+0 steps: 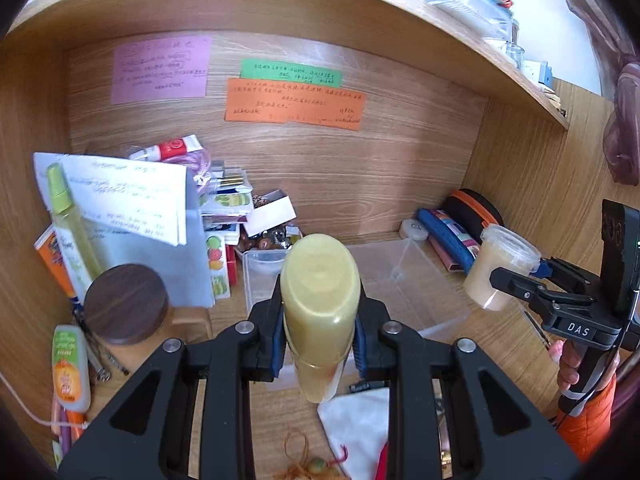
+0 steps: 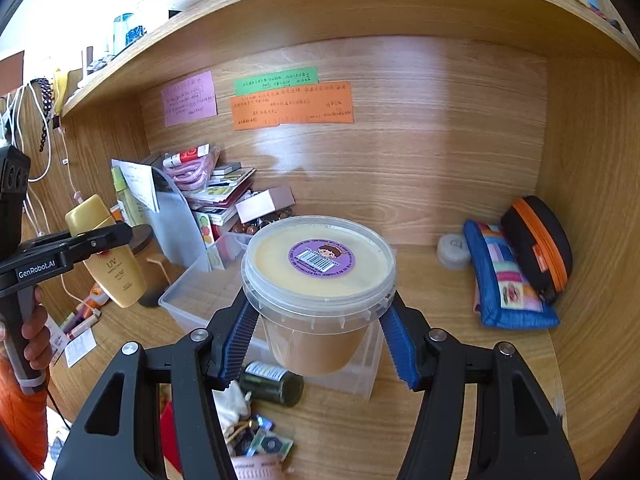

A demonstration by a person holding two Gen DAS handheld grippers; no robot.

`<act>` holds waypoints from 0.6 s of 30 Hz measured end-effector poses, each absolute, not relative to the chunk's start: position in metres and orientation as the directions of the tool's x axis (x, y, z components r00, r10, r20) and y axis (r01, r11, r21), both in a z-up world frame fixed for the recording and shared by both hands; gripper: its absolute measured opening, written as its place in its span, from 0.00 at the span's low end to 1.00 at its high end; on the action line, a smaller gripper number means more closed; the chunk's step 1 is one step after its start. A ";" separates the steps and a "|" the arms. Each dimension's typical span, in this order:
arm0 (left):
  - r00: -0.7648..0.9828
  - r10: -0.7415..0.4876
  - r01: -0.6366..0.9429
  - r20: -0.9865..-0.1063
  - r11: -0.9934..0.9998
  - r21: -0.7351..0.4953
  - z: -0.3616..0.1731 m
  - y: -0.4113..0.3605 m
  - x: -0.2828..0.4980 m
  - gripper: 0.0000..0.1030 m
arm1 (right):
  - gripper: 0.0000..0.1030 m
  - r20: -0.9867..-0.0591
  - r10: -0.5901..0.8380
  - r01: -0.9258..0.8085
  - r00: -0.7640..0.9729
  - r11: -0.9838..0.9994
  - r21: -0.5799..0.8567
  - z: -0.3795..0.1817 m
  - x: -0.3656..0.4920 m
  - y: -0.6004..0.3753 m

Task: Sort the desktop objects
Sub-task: 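Carry the cream tub and yellow bottle with both tools over the clear box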

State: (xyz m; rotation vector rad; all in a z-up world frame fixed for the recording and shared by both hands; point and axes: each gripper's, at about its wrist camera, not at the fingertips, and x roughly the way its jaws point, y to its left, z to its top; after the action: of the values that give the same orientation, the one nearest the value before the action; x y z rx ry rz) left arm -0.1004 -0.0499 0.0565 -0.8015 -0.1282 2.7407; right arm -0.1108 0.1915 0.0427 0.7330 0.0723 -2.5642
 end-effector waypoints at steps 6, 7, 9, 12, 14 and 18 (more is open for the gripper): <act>-0.794 0.281 -0.247 -0.539 -0.959 -0.137 0.054 -0.044 -0.132 0.25 | 0.55 -0.532 -0.444 0.471 -0.721 -0.877 0.094 0.041 -0.140 0.185; -0.791 0.280 -0.247 -0.544 -0.960 -0.135 0.053 -0.043 -0.139 0.25 | 0.55 -0.536 -0.444 0.473 -0.718 -0.876 0.093 0.040 -0.144 0.183; -0.783 0.279 -0.249 -0.555 -0.960 -0.131 0.050 -0.040 -0.150 0.25 | 0.55 -0.547 -0.444 0.477 -0.709 -0.874 0.091 0.038 -0.153 0.179; -0.768 0.283 -0.255 -0.575 -0.958 -0.131 0.044 -0.037 -0.166 0.25 | 0.55 -0.567 -0.443 0.485 -0.695 -0.870 0.085 0.033 -0.166 0.173; -0.756 0.287 -0.260 -0.588 -0.956 -0.132 0.039 -0.035 -0.175 0.25 | 0.55 -0.581 -0.442 0.488 -0.684 -0.868 0.085 0.030 -0.174 0.170; -0.730 0.294 -0.268 -0.617 -0.953 -0.137 0.029 -0.031 -0.194 0.25 | 0.55 -0.611 -0.437 0.497 -0.660 -0.864 0.082 0.023 -0.188 0.164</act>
State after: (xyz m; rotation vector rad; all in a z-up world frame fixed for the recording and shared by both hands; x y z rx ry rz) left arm -0.1939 -0.0313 0.0290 -0.9621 -0.0551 2.6692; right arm -0.1883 0.1641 0.0232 0.8754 0.1250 -2.4692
